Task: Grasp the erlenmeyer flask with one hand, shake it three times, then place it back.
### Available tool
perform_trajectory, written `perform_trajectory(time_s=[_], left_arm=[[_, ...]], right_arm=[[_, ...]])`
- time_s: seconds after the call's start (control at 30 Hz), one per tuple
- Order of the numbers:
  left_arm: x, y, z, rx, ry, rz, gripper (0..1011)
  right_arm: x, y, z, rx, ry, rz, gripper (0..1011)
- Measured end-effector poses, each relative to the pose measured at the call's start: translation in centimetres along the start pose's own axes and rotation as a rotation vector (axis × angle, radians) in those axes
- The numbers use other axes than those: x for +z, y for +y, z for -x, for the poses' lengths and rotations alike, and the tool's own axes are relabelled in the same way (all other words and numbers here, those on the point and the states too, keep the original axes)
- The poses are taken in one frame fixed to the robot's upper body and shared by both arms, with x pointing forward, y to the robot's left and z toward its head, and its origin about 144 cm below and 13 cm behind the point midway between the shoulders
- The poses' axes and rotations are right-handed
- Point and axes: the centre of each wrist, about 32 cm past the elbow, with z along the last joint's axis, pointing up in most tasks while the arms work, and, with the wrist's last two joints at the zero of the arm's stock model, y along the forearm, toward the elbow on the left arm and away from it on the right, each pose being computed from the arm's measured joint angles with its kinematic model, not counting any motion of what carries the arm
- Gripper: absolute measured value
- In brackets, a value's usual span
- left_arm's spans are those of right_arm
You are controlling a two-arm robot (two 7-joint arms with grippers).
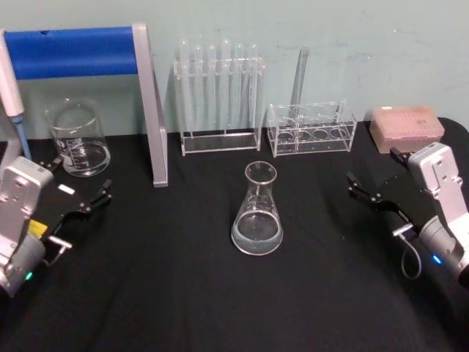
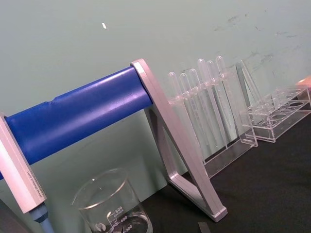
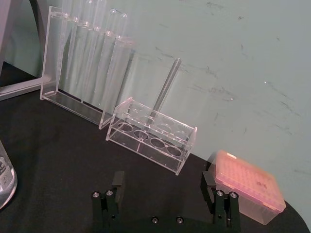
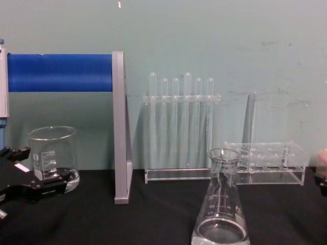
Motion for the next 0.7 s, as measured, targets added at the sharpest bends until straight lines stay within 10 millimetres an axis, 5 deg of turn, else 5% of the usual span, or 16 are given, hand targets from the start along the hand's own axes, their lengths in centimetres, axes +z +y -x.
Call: perform_trajectory(time_s=[0.7], left_arm=[[0.0, 0.0, 0.0, 0.0, 0.0, 0.0, 1001]], right_arm=[[0.5, -2.1, -0.3, 0.063, 0.076, -0.024, 1002]])
